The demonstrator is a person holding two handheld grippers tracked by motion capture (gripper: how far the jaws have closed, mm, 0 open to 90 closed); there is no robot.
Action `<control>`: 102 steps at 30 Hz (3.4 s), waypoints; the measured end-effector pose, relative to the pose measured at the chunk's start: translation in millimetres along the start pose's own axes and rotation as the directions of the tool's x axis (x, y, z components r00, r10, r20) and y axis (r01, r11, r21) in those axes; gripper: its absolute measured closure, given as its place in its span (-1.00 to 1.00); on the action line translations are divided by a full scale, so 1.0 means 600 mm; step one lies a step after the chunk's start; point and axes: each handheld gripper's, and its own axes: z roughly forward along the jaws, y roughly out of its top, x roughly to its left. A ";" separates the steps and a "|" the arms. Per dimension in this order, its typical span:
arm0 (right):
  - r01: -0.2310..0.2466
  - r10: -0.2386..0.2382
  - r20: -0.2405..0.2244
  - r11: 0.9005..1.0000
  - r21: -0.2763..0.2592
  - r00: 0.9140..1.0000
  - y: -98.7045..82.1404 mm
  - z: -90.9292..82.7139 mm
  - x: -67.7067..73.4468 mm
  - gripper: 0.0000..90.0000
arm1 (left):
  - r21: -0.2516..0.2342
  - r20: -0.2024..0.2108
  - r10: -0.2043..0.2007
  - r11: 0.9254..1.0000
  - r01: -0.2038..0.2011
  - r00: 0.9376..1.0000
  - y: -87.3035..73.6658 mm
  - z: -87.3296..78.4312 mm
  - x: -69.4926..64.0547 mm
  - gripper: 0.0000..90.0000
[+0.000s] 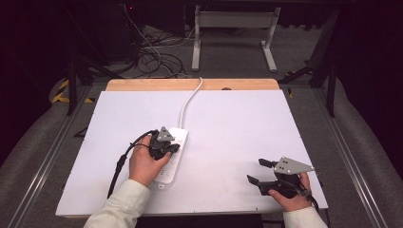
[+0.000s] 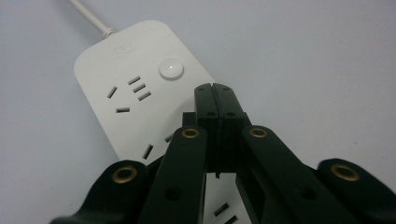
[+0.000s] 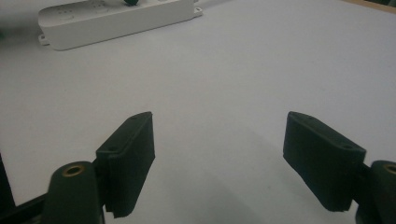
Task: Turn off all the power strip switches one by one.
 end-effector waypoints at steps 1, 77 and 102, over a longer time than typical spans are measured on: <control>0.003 -0.003 0.001 1.000 0.001 1.000 0.000 0.000 0.000 -0.43 | -0.001 0.001 -0.002 1.000 0.002 1.000 0.000 0.000 0.000 1.00; -0.004 0.004 -0.005 1.000 0.000 1.000 -0.001 0.000 -0.002 -0.43 | -0.040 0.057 -0.118 0.992 0.121 0.991 0.038 0.037 0.052 1.00; 0.001 -0.001 -0.005 1.000 0.005 1.000 -0.001 0.002 0.000 -0.43 | -0.016 0.004 -0.094 0.995 0.094 0.996 0.037 0.036 0.048 1.00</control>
